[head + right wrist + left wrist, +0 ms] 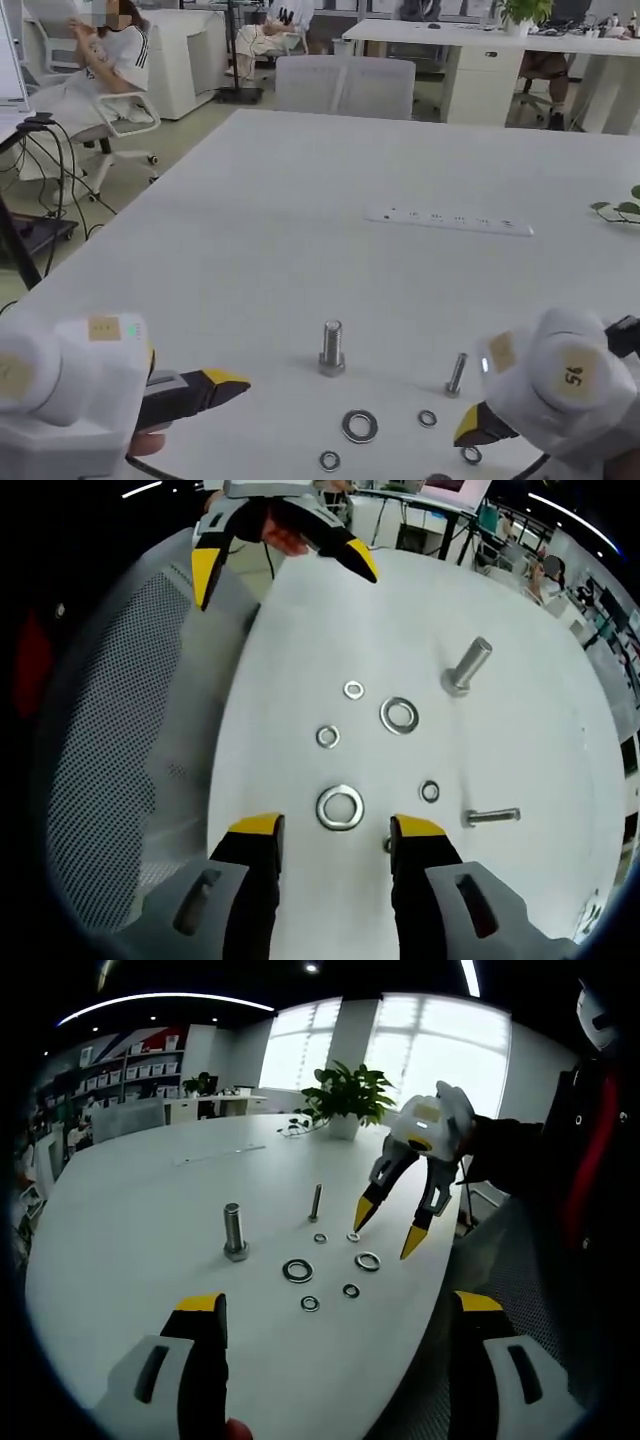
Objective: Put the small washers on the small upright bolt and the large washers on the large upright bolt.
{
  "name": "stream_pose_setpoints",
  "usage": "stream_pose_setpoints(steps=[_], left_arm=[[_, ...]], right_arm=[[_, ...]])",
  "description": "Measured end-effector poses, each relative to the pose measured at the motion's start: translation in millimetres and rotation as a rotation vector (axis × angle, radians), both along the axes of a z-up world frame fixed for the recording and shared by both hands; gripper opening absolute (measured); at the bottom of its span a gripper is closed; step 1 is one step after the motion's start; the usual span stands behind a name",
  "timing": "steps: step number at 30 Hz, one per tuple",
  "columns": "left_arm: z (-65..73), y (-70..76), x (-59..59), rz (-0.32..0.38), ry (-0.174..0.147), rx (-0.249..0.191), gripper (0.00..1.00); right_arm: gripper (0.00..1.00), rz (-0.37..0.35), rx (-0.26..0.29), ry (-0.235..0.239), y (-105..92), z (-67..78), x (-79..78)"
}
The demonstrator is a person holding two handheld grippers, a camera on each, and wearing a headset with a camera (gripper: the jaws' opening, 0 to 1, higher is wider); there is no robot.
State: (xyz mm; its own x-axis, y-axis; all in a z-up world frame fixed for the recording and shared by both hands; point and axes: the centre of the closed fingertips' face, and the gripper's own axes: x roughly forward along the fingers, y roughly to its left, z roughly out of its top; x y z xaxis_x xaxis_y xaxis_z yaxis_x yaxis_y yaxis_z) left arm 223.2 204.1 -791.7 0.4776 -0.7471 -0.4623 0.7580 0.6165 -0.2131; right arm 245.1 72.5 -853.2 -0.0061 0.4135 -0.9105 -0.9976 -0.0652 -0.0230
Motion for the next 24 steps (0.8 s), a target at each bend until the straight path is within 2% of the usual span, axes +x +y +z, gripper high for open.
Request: stream_pose_setpoints(steps=[13,24], left_arm=[[0.5,2.5,-0.8,0.017,-0.003,-0.006,0.92],[0.8,5.3,-1.3,0.031,-0.008,-0.013,0.92]], right_arm=[[0.37,0.043,-0.056,0.027,3.7,-15.4,-1.5],[0.34,0.058,-0.090,0.028,4.9,-23.0,-0.4]])
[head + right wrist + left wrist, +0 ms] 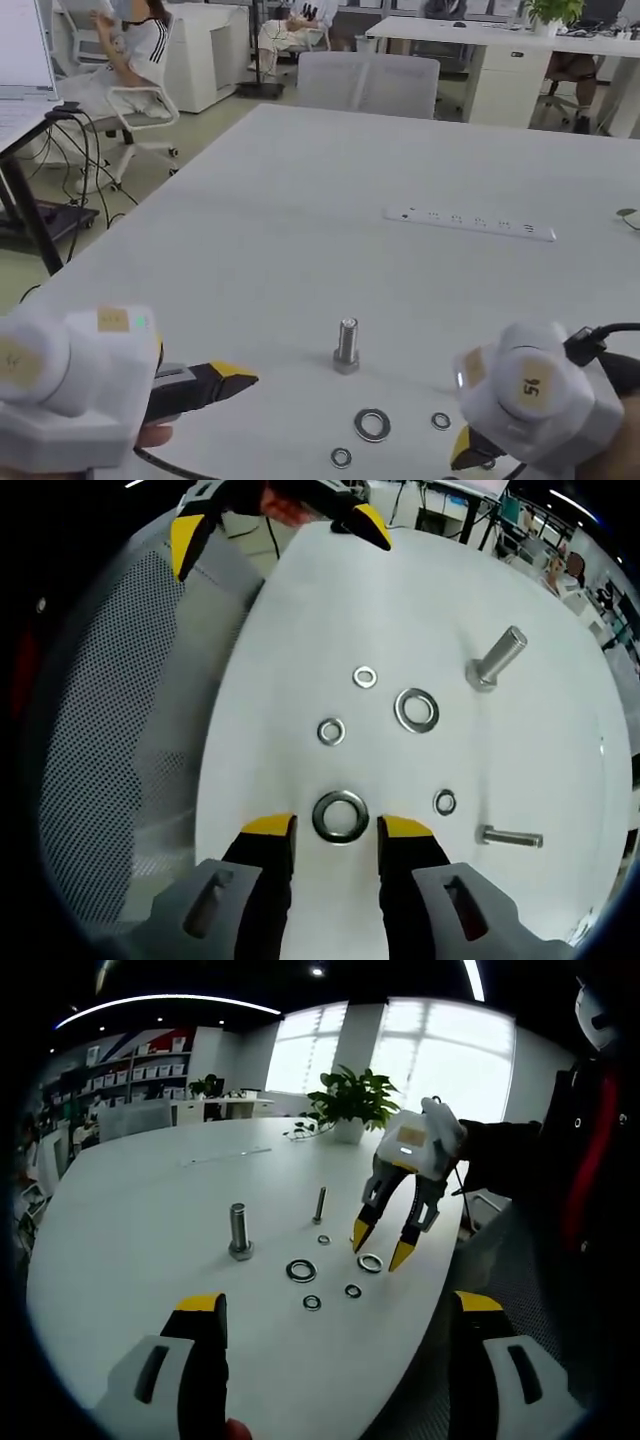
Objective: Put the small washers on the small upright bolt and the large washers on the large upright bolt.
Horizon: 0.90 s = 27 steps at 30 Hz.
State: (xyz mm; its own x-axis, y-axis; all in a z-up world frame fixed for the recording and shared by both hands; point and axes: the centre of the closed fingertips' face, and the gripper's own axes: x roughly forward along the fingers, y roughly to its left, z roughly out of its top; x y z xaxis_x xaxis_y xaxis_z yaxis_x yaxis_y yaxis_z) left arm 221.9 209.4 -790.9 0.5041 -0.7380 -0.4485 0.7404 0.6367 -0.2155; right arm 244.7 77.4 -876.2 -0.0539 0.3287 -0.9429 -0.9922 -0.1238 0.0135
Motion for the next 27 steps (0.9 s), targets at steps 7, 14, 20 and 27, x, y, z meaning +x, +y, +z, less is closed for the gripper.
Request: stream_pose_setpoints(steps=[7,14,20,27], left_arm=[[0.5,-0.4,0.1,0.003,-0.003,-0.003,0.92],[1.3,-0.1,-0.2,0.010,-0.007,-0.006,0.92],[2.1,-0.7,-1.2,0.013,-0.009,-0.008,0.92],[3.6,-0.5,-2.3,0.019,-0.013,-0.009,0.91]], right_arm=[[0.31,0.010,-0.022,-0.015,-1.2,-2.1,2.7],[0.30,0.041,-0.059,-0.046,-0.3,-1.9,1.3],[0.27,0.046,-0.075,-0.031,-1.5,-2.6,-0.4],[0.25,0.057,-0.111,-0.036,-1.2,-3.2,-0.1]])
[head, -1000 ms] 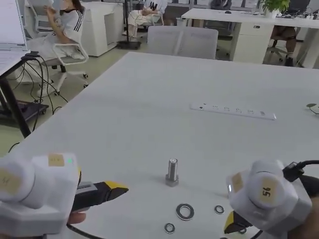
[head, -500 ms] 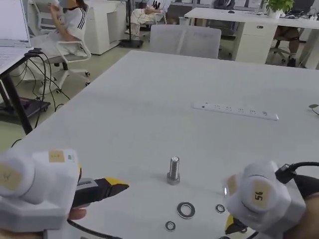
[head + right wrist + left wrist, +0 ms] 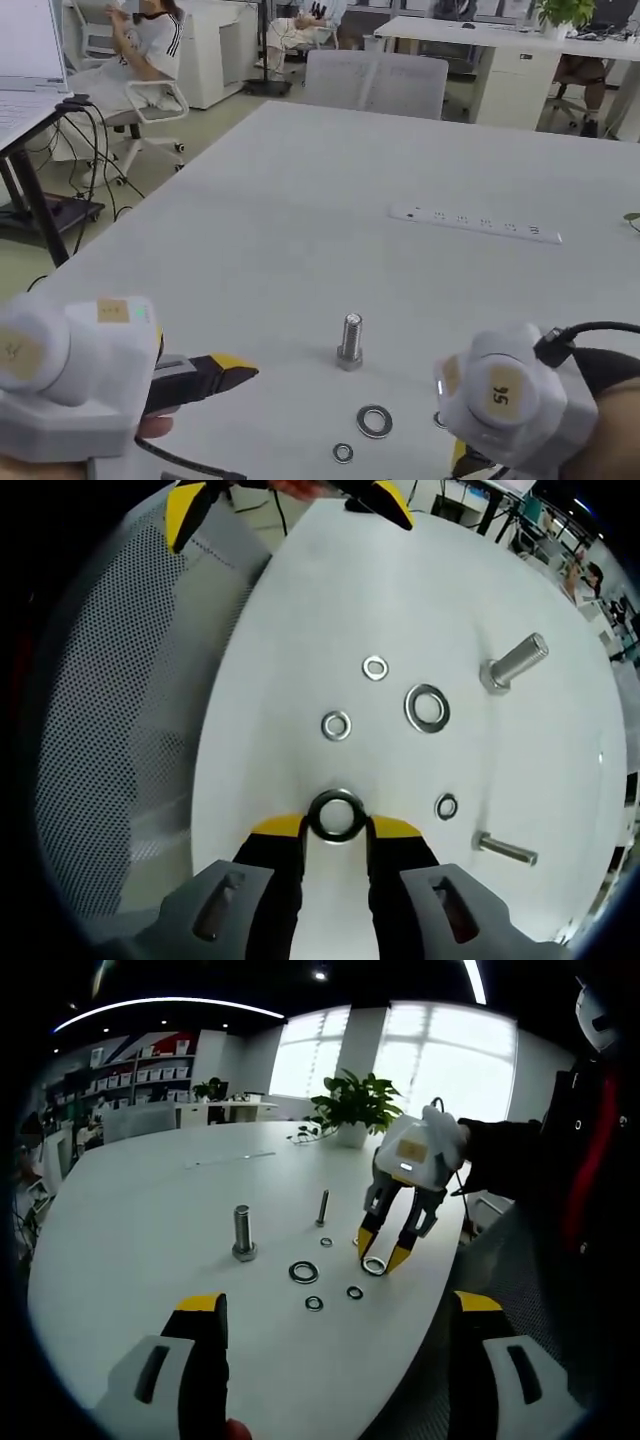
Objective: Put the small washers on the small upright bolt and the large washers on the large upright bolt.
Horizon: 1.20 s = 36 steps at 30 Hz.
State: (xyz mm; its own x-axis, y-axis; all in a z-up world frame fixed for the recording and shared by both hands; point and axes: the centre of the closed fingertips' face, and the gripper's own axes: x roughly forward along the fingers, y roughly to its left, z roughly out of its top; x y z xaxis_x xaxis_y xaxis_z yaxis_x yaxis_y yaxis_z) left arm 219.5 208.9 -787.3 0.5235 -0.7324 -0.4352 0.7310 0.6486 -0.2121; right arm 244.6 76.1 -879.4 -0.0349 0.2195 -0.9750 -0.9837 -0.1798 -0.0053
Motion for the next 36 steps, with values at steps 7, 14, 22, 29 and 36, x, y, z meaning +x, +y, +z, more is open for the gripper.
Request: stream_pose_setpoints(steps=[7,14,22,29,36], left_arm=[[1.5,1.5,1.1,0.008,-0.009,-0.001,0.92],[2.1,3.8,4.5,0.018,-0.013,-0.010,0.92],[3.0,6.5,7.3,0.026,-0.017,-0.013,0.92],[5.3,10.2,12.3,0.038,-0.026,-0.012,0.92],[4.0,10.5,14.1,0.039,-0.024,-0.009,0.92]], right_arm=[[0.24,0.001,-0.022,0.000,-0.4,0.1,0.4],[0.24,-0.013,-0.028,-0.004,0.3,0.5,0.4],[0.24,-0.019,-0.030,-0.007,0.5,0.8,0.6],[0.24,-0.020,-0.030,-0.009,0.9,0.9,1.0],[0.24,-0.026,-0.029,-0.013,1.1,1.0,1.1]])
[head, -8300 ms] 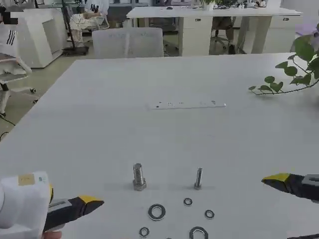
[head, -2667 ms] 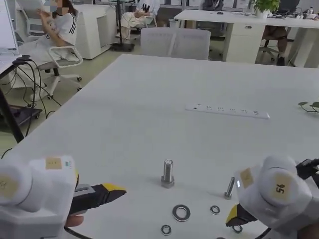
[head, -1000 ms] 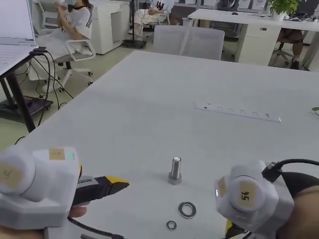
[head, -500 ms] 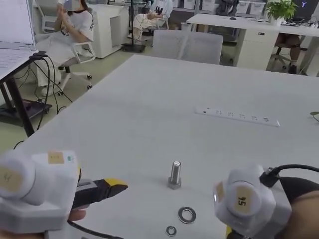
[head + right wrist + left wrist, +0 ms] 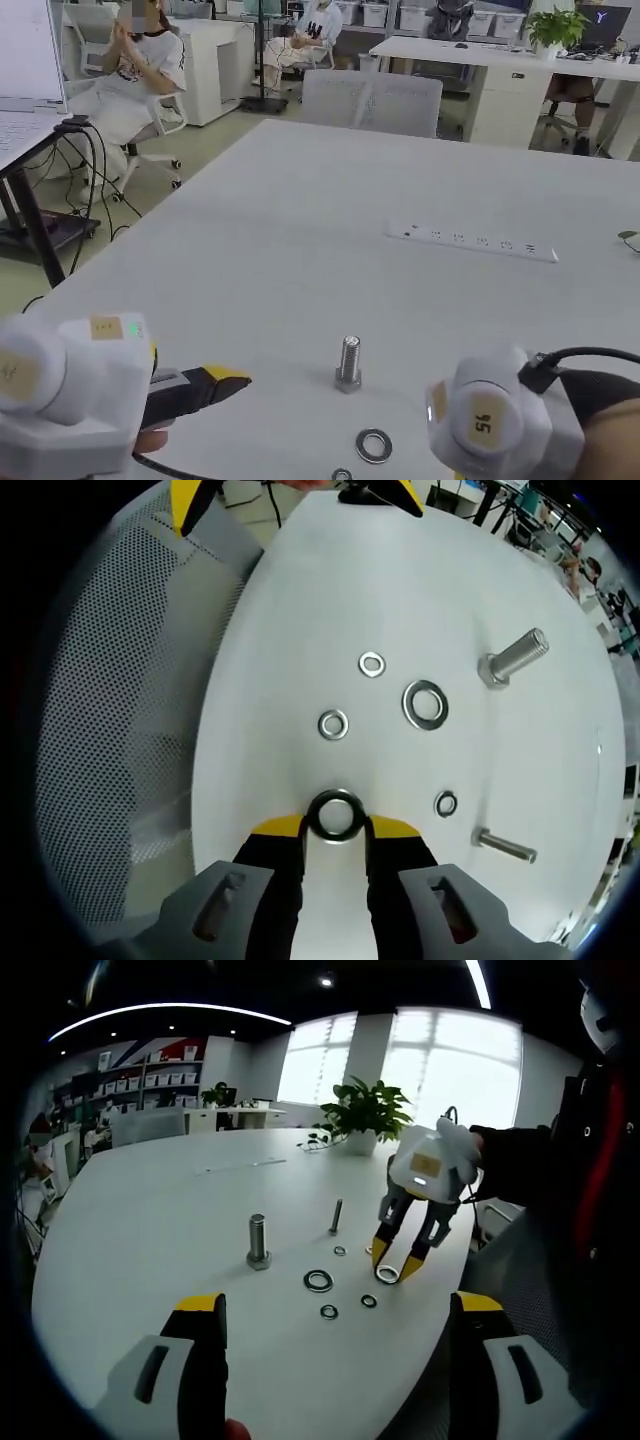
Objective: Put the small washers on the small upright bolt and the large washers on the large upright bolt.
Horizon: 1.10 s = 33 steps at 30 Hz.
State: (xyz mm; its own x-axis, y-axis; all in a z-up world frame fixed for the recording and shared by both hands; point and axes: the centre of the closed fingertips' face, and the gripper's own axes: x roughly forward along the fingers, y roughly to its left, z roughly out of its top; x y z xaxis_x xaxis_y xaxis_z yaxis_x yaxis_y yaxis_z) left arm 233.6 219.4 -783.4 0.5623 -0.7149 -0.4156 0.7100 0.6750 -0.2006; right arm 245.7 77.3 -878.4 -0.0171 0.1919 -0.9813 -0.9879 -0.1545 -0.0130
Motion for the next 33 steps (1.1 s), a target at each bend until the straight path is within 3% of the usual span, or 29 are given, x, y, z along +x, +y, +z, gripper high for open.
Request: stream_pose_setpoints(steps=[33], left_arm=[[1.7,2.9,9.2,0.021,-0.024,-0.002,0.93]], right_arm=[[0.23,-0.050,0.013,-0.003,-2.4,2.5,2.8]])
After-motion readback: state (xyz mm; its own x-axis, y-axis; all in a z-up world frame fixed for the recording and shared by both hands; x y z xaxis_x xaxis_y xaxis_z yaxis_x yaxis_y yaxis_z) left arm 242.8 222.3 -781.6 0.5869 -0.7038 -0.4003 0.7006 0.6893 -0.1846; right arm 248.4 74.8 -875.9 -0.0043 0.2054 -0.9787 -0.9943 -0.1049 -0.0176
